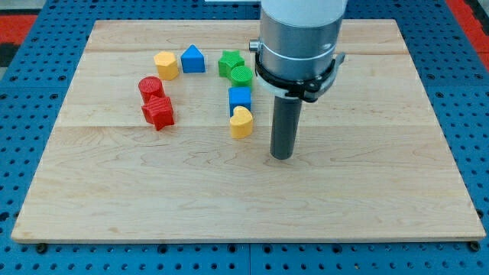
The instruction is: Slide the yellow heart to the right side of the red star
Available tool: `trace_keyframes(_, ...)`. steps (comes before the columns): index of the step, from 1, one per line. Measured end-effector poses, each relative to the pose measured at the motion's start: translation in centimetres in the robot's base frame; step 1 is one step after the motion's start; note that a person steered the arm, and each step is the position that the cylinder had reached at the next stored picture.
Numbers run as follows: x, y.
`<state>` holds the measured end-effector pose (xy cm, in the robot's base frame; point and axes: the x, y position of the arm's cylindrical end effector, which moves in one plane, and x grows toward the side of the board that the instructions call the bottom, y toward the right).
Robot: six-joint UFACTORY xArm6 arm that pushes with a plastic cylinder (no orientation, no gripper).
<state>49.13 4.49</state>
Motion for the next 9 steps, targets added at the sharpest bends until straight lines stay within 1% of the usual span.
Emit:
trace_keyframes(1, -1.8, 0.3)
trace_keyframes(2, -3.2, -1.6)
trace_keyframes(3, -3.2, -3.6)
trace_keyframes(5, -3.2, -4.1)
trace_keyframes(6, -4.9, -3.6)
trace_keyframes(7, -5.6, -4.5)
trace_keyframes(9, -5.2, -8.1)
